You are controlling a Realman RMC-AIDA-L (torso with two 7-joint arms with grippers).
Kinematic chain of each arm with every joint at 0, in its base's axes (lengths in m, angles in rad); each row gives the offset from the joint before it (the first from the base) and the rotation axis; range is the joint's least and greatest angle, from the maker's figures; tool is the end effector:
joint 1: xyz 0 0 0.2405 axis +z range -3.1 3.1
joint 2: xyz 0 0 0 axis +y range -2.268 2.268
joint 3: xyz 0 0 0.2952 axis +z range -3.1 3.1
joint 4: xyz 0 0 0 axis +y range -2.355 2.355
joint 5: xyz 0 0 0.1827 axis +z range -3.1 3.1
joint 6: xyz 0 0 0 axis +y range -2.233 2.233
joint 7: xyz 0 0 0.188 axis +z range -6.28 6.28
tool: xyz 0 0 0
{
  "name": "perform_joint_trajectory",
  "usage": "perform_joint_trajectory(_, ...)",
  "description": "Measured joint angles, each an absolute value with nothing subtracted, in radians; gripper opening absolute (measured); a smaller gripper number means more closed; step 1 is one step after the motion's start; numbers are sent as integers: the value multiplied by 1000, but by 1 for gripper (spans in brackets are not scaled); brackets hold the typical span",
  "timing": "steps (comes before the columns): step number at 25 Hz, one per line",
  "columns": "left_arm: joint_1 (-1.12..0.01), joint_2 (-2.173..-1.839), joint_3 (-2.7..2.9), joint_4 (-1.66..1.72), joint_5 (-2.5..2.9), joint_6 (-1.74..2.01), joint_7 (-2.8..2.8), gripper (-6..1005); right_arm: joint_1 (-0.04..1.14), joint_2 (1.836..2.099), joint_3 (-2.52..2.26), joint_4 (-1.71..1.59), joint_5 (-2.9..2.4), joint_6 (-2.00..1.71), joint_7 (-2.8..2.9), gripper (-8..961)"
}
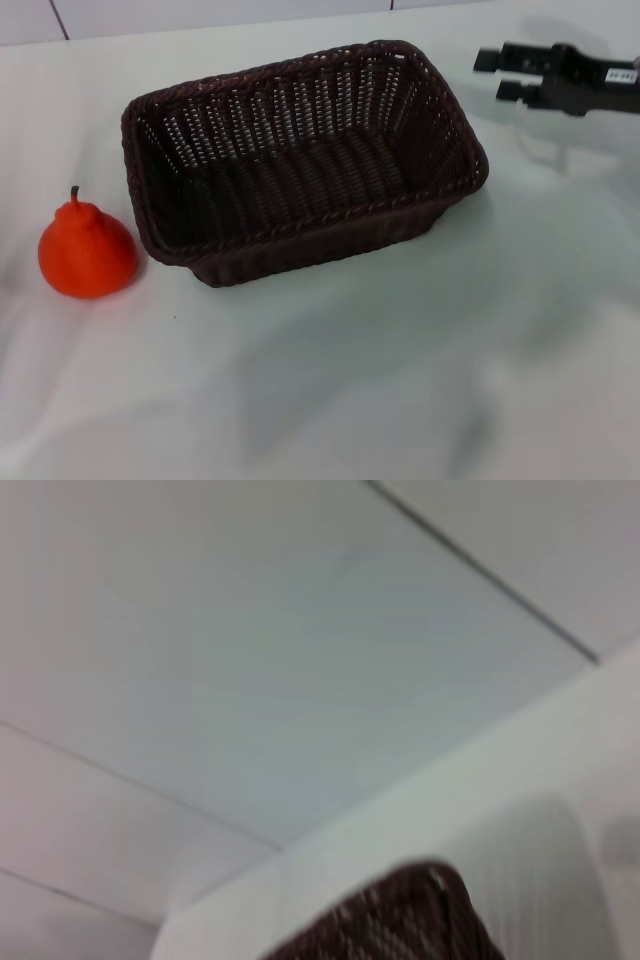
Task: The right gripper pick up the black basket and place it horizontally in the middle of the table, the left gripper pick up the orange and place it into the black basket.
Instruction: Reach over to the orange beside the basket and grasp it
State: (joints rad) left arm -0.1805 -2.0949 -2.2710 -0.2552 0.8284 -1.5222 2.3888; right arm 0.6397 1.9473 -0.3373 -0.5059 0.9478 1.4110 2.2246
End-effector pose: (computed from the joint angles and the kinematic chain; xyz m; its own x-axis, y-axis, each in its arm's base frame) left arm -0.3449 0.2867 0.0199 0.4408 -0.1122 0.8906 0.8276 -0.3334 -0.4516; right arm 0.2992 0.4033 0.0052 -0.0427 0.7936 0.6070 0.9667 0.1863 -0.1755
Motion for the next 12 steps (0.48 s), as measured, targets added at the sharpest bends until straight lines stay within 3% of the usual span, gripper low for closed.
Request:
perform_joint_trajectory(2, -174, -2067, -2221, -256, 858, -1504, 2362, 898, 633, 1943, -337, -509, 1001, 1406, 2187, 821)
perform_joint_trajectory(6, -173, -2022, -2162, -254, 947, -1451, 2286, 887, 623, 1949, -337, -514, 1104, 1361, 2114, 822)
perform_joint_trajectory(12, -198, -2004, -2155, -259, 1099, -1380, 2204, 872, 625, 1954, -342, -507, 1184, 1302, 2060, 813)
